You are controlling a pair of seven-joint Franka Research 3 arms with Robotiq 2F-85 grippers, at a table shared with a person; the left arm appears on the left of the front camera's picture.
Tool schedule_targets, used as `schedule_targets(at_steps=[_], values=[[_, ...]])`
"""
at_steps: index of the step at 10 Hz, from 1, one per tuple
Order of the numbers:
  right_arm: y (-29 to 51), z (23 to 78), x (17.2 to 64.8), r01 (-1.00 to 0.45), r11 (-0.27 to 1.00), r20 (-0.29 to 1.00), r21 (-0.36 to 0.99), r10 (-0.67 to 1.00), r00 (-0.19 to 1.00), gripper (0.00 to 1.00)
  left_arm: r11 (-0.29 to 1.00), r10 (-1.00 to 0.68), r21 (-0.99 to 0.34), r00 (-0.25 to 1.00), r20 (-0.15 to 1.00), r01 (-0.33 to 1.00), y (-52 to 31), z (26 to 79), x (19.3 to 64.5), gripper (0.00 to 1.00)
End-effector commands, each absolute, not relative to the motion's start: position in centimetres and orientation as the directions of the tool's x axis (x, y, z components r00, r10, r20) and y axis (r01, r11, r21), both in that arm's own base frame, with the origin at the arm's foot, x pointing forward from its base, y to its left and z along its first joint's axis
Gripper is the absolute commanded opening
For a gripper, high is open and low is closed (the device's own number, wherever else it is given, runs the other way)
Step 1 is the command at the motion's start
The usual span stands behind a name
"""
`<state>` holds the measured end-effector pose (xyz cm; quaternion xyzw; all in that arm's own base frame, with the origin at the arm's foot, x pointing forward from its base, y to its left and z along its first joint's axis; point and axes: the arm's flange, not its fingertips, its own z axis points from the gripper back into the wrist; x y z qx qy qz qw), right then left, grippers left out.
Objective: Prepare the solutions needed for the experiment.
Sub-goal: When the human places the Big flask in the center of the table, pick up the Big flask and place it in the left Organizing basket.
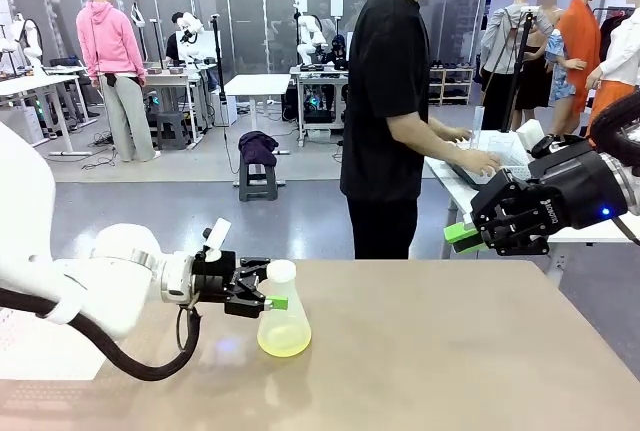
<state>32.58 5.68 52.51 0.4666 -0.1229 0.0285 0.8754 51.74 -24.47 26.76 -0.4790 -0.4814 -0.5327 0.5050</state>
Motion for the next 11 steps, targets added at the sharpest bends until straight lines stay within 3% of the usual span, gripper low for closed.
schedule_targets(at_steps=[1, 5, 6, 7, 8, 9, 10, 11], values=[[5.8, 52.5, 32.7, -0.183, 0.552, 0.258, 0.814, -0.061, 0.964, 0.23, -0.027, -0.021, 0.069, -0.070, 0.997, 0.997, -26.0, 26.1, 52.6, 1.00], [5.8, 52.5, 32.7, -0.183, 0.552, 0.258, 0.814, -0.061, 0.964, 0.23, -0.022, -0.025, 0.065, -0.065, 0.998, 0.998, -28.1, 25.5, 53.1, 1.00], [5.8, 52.5, 32.7, -0.183, 0.552, 0.258, 0.814, -0.061, 0.964, 0.23, -0.011, -0.014, 0.083, -0.083, 0.996, 0.996, -28.1, 25.4, 53.1, 0.81], [5.8, 52.5, 32.7, -0.183, 0.552, 0.258, 0.814, -0.061, 0.964, 0.23, 0.001, -0.035, 0.073, -0.073, 0.997, 0.997, -28.0, 25.4, 52.9, 0.81], [5.8, 52.5, 32.7, -0.183, 0.552, 0.258, 0.814, -0.061, 0.964, 0.23, 0.013, -0.044, 0.082, -0.081, 0.996, 0.997, -27.8, 25.5, 52.7, 0.62], [5.8, 52.5, 32.7, -0.183, 0.552, 0.258, 0.814, -0.061, 0.964, 0.23, 0.017, -0.050, 0.090, -0.089, 0.995, 0.996, -27.5, 25.7, 52.4, 0.76], [5.8, 52.5, 32.7, -0.183, 0.552, 0.258, 0.814, -0.061, 0.964, 0.23, 0.012, -0.058, 0.089, -0.089, 0.994, 0.996, -27.2, 25.9, 52.1, 0.43], [5.8, 52.5, 32.7, -0.183, 0.552, 0.258, 0.814, -0.061, 0.964, 0.23, 0.017, -0.060, 0.084, -0.083, 0.995, 0.996, -26.8, 25.9, 51.9, 0.57]])
